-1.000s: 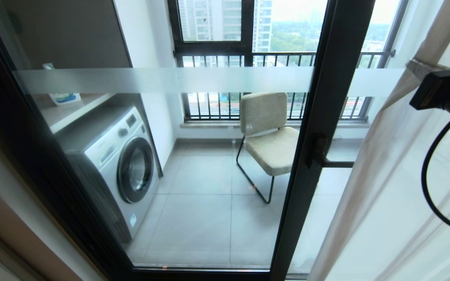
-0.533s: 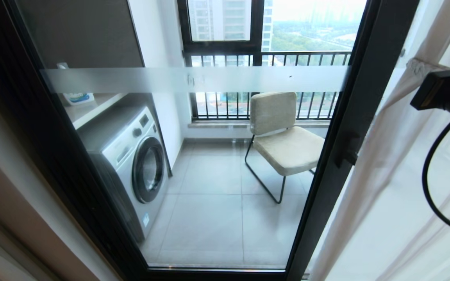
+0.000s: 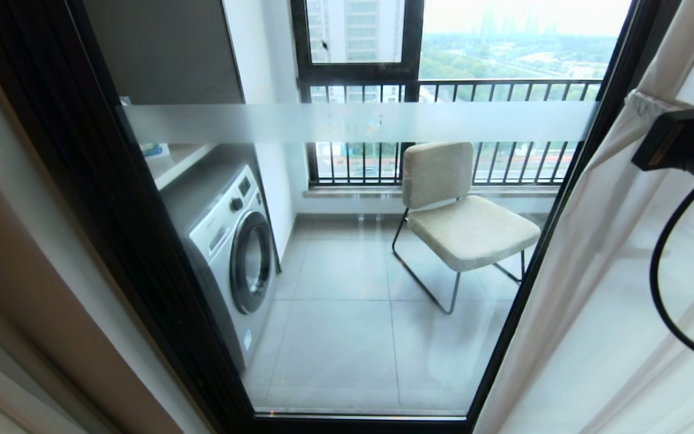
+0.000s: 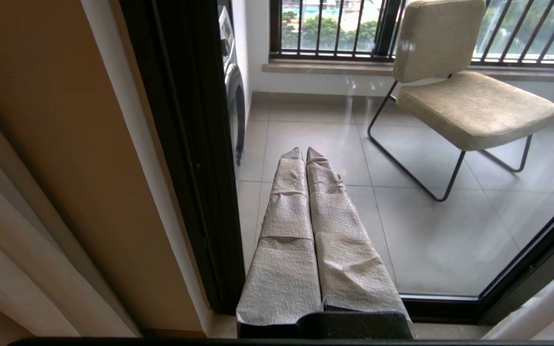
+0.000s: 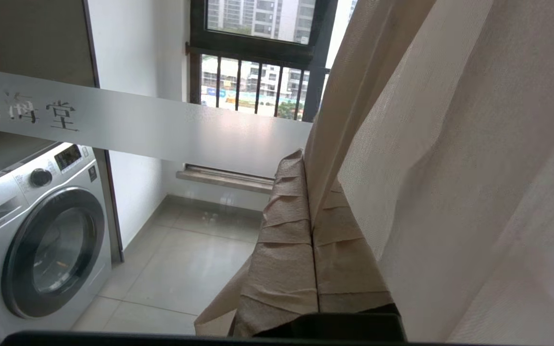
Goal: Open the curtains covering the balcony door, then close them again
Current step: Close the inner curtains on both sides
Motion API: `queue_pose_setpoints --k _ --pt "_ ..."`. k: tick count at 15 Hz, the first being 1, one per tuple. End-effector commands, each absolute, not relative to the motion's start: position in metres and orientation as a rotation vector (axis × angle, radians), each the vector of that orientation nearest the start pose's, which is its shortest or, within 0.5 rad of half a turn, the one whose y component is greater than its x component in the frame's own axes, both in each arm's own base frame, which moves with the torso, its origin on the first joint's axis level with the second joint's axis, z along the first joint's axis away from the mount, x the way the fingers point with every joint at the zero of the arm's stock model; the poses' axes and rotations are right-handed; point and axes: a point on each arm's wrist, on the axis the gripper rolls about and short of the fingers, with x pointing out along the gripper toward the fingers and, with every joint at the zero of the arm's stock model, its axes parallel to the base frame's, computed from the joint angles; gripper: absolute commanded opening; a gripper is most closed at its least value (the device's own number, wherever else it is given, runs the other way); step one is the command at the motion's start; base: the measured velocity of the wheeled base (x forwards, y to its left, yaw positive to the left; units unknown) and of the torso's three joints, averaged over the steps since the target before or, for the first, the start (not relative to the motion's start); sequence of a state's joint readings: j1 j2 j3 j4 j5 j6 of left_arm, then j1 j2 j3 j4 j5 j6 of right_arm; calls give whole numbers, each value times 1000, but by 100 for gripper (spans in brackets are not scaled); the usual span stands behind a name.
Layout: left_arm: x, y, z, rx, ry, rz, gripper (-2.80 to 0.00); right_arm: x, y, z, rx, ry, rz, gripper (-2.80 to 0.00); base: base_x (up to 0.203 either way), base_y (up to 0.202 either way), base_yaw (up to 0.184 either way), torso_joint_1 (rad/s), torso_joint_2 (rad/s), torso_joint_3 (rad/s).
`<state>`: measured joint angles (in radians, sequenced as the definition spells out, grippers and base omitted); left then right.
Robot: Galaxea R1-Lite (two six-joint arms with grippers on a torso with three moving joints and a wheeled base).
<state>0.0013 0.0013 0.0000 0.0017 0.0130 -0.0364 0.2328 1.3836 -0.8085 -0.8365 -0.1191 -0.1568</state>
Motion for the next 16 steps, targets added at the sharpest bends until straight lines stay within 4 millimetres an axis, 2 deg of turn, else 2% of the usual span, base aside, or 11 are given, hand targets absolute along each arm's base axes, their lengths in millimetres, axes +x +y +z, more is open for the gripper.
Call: queue_pose_setpoints --k 1,8,12,16 --pt "-23 0 75 -37 3 15 -280 226 51 289 -120 -267 92 -280 0 191 1 4 7 2" --pt "-23 0 75 -37 3 15 -280 227 51 288 -123 -264 92 -280 0 169 2 3 1 2" --pt "-23 0 75 -37 3 15 -280 235 53 290 -124 -259 92 -280 0 0 0 0 0 0" --pt "-23 0 75 -37 3 15 -280 255 61 301 -121 -288 99 -280 0 0 0 0 0 0"
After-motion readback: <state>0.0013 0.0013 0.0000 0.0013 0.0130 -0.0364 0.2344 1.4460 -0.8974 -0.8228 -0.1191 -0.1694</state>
